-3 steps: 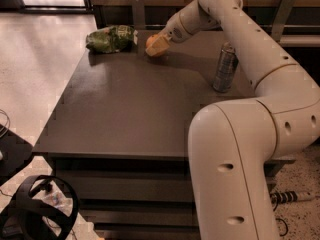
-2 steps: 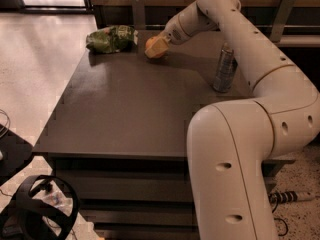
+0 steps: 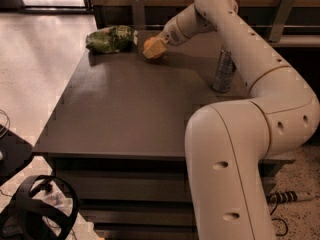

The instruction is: Move orange near green jalapeno chip bag

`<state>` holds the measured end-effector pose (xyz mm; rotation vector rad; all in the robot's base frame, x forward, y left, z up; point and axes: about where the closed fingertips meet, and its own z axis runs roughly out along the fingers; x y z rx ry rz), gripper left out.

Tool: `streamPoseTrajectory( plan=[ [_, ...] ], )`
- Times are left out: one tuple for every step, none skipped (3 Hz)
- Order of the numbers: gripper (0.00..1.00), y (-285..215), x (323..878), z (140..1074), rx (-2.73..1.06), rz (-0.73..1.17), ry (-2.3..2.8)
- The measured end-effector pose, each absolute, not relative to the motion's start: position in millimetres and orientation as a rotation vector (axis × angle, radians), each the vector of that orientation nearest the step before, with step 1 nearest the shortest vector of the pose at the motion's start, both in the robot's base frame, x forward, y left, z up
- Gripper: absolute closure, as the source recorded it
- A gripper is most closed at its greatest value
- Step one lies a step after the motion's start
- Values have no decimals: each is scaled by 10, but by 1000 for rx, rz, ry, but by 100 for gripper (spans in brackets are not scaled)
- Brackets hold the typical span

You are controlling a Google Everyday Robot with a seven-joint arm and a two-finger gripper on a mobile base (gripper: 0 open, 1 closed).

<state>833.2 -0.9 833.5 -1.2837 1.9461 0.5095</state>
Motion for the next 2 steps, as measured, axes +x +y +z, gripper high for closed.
streamPoseTrajectory(
  plan=[
    [60, 22, 8333, 8300, -1287, 515, 1948],
    [38, 31, 8333, 8296, -1289, 517, 1949]
  ],
)
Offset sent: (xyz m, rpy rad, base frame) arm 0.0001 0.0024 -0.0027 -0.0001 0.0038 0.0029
